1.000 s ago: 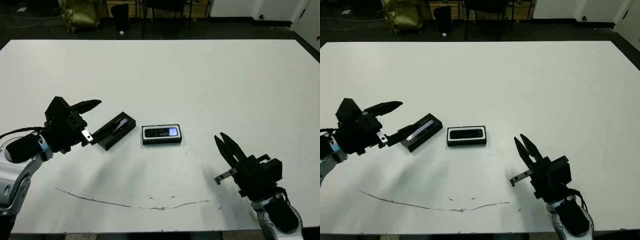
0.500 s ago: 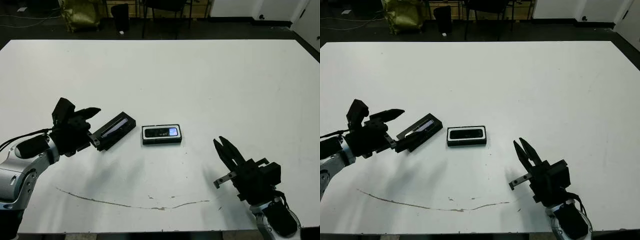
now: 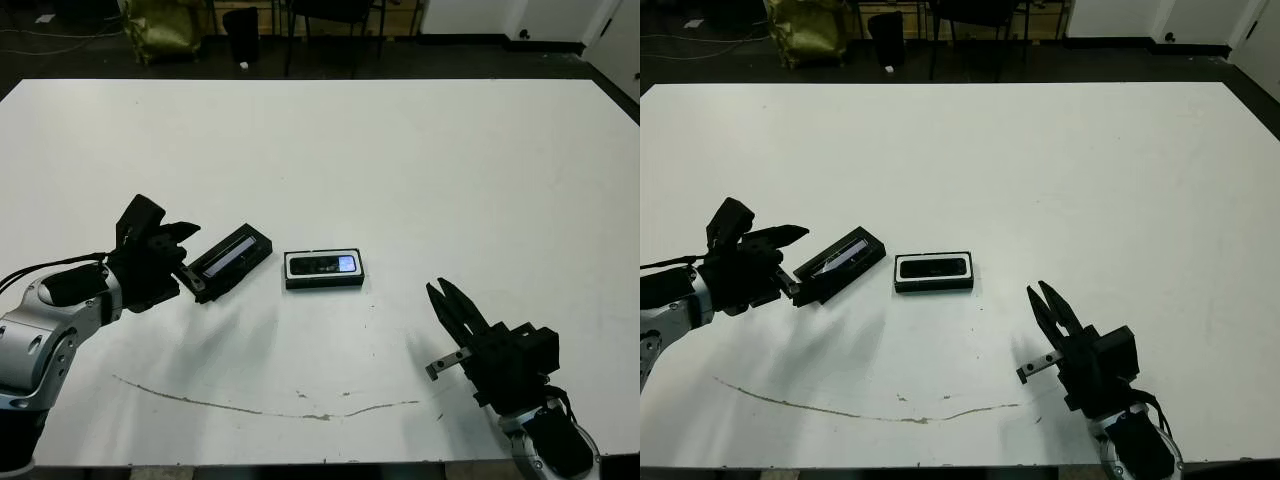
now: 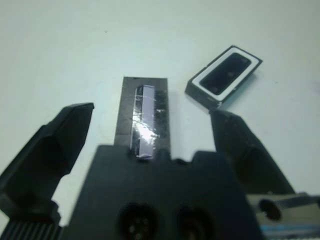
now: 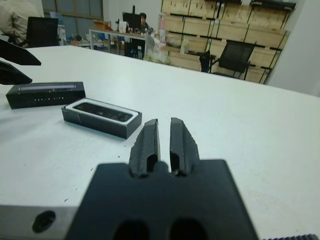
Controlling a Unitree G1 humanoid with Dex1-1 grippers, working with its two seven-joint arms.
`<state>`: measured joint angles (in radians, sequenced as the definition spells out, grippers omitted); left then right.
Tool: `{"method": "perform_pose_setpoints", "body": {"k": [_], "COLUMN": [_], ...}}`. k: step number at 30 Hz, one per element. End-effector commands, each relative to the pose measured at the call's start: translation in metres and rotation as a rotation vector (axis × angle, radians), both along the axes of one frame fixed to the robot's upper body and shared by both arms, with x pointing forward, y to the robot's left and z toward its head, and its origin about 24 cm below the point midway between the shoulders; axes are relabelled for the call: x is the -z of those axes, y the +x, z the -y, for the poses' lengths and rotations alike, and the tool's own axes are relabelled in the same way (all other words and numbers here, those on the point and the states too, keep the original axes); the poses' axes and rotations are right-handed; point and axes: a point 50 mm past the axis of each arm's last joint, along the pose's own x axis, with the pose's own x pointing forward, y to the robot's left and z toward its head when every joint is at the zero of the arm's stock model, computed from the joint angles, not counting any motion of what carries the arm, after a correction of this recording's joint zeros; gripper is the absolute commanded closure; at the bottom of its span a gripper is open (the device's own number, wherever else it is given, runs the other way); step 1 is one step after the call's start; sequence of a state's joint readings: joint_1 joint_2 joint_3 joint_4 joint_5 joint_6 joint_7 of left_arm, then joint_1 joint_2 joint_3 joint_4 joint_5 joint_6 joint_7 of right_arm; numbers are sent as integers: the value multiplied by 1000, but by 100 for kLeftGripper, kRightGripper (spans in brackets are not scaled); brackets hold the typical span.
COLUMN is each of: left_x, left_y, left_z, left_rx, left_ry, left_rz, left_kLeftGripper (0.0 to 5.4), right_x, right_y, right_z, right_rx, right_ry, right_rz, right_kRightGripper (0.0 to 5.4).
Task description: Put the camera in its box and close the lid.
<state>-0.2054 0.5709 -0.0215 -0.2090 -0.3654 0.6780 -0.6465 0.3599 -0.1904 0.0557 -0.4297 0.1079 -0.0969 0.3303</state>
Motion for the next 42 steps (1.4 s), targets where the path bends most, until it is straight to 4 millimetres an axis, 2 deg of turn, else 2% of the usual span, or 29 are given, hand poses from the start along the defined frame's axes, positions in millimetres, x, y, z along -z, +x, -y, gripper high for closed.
{"method": "perform_pose_setpoints", "body": {"k": [1,26,42], "left_x": [4,23,38], "left_y": [2,7,10], "left_z": [-4,-3,-7], "left_rx": [-3,20,-59], "left_ry": [28,117,27], "left_rz": [-23,-9,-136], "left_kLeftGripper": [1,1,1], "right_x": [3,5,6], "right_y": [-1,-2,-3], "right_z": [2,1,1], "right_rx": [16,5,-4], "right_ry": [-20,2,-7], "right_rz": [-31,-13,-10], "right_kRightGripper": [540,540,540]}}
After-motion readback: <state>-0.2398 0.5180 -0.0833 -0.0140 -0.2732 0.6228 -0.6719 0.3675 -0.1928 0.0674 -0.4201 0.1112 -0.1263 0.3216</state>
